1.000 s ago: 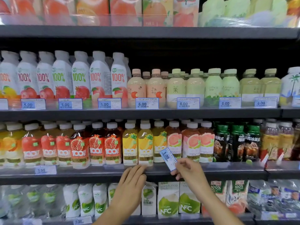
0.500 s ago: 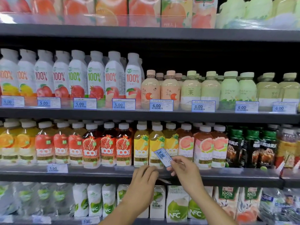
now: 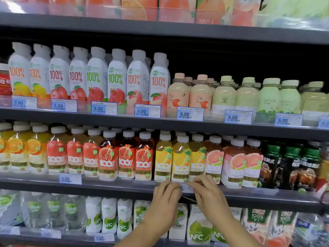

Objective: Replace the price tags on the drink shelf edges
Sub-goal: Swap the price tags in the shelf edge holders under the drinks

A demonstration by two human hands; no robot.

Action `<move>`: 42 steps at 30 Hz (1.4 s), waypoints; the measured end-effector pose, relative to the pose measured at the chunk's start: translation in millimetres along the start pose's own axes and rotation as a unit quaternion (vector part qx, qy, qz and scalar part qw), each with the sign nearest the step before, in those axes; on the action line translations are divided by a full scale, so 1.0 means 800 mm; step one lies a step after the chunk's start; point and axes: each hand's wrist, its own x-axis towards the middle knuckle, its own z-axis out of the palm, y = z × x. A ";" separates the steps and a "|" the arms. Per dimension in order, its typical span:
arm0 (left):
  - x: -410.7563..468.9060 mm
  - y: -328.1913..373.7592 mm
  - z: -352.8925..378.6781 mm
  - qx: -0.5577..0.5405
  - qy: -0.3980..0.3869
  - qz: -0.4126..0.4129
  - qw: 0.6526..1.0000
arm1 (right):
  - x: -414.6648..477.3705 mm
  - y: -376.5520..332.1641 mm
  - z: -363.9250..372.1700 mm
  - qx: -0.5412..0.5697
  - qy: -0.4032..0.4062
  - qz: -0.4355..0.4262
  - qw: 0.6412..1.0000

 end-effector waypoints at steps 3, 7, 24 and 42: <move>0.002 -0.004 -0.002 -0.016 0.015 -0.005 1.000 | 0.003 -0.003 0.003 0.006 -0.006 0.003 1.000; -0.009 -0.021 -0.018 -0.026 0.036 -0.012 0.999 | 0.013 -0.011 0.006 0.056 0.019 0.038 0.998; -0.070 -0.125 -0.101 -0.004 0.075 -0.198 0.977 | 0.132 -0.112 0.054 0.049 -0.221 0.093 0.970; -0.063 -0.130 -0.097 0.031 0.039 -0.162 0.986 | 0.147 -0.101 0.023 0.149 -0.214 0.145 0.954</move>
